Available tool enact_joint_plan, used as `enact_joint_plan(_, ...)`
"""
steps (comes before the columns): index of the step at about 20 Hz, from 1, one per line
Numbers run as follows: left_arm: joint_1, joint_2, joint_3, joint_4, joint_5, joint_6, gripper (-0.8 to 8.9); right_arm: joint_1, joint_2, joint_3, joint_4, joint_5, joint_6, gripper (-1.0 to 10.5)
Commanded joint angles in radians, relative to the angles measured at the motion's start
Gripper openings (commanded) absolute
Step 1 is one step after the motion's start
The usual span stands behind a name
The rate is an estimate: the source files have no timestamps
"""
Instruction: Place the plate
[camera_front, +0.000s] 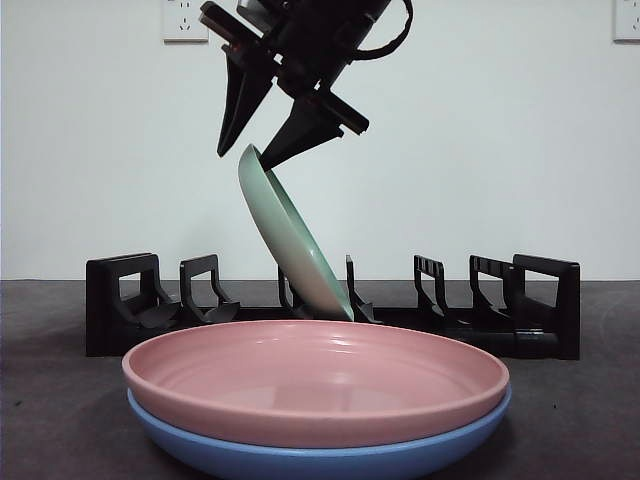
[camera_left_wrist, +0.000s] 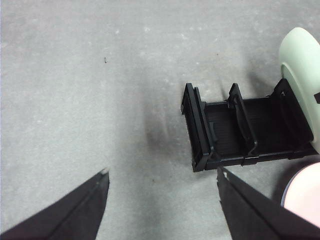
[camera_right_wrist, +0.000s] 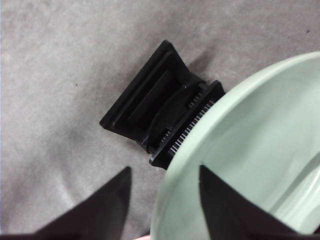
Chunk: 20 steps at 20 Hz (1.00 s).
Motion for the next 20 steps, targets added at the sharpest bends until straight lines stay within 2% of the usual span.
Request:
enact_joint_plan(1,0.001,0.008,0.019,0.012,-0.003,0.009,3.44,0.012,0.026,0.029,0.008,0.0,0.01,0.9)
enact_joint_plan(3,0.001,0.008,0.019,0.012,-0.003,0.009,3.44,0.013,0.026,0.029,0.006,0.0,0.01,0.4)
enact_joint_plan(12,0.001,0.008,0.019,0.011,-0.003,0.005,3.45,0.01,0.024,0.047,-0.039,-0.005,0.009,0.2)
enact_joint_plan(16,0.001,0.008,0.019,0.011,-0.003,0.005,3.44,0.01,0.023,0.106,-0.061,-0.056,0.009,0.2)
enact_joint_plan(20,0.001,0.008,0.019,0.011,-0.003,0.006,3.45,0.016,0.023,0.212,-0.121,-0.063,-0.012,0.2)
